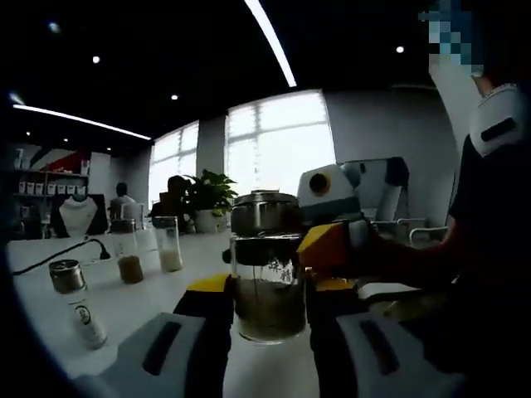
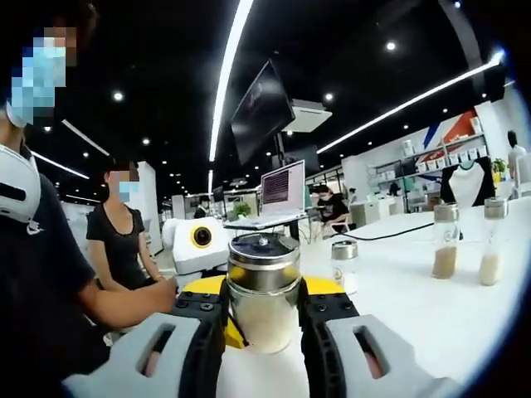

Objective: Rotate the seasoning bottle until the label or dispensing opening points toward the visible target arrow and the bottle remains upright within the marked orientation range

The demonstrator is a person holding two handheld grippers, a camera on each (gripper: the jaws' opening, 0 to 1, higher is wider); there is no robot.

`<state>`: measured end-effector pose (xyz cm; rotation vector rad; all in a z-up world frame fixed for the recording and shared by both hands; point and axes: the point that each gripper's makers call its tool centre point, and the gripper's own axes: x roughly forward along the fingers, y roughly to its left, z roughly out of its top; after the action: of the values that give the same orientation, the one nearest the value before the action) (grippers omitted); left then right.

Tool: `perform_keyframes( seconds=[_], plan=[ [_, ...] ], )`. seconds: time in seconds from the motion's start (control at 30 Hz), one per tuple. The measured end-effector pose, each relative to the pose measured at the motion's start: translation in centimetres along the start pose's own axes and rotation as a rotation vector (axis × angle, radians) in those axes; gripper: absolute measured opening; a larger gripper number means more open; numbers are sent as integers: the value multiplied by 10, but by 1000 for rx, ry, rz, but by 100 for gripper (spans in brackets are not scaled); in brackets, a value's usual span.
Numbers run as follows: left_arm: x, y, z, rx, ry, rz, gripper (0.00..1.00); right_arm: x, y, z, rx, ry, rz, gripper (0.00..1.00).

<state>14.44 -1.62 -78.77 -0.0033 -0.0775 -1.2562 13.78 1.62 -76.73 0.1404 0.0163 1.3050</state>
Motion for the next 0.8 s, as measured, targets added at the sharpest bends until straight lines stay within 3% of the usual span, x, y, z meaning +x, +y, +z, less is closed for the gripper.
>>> perform_keyframes(
  seconds=[0.1,0.23,0.3,0.37,0.43,0.57,0.6,0.67,0.73,0.8],
  plan=[
    [4,3,-4,33,43,52,36,1,0,-2,-41,-1,-14,32],
    [6,22,-5,85,77,255,36,7,-14,2,-129,-28,-138,33],
    [3,32,-7,154,134,363,35,10,-23,1,-99,-36,-205,33],
    [3,34,-7,200,155,402,35,13,-25,2,-67,-61,-230,34],
    [1,35,-7,223,164,456,35,16,-25,4,-95,-64,-268,34],
    [-3,37,-5,239,137,403,36,18,-24,5,-126,-30,-249,33],
    [-4,34,-3,250,116,348,36,17,-23,5,-82,-33,-218,33],
    [-7,26,2,185,77,265,36,15,-18,8,-26,-50,-143,33],
    [-8,20,6,144,45,188,36,14,-10,10,-12,-49,-57,33],
    [-8,13,3,86,55,108,36,13,-6,8,-28,-11,-18,33]
  ],
)
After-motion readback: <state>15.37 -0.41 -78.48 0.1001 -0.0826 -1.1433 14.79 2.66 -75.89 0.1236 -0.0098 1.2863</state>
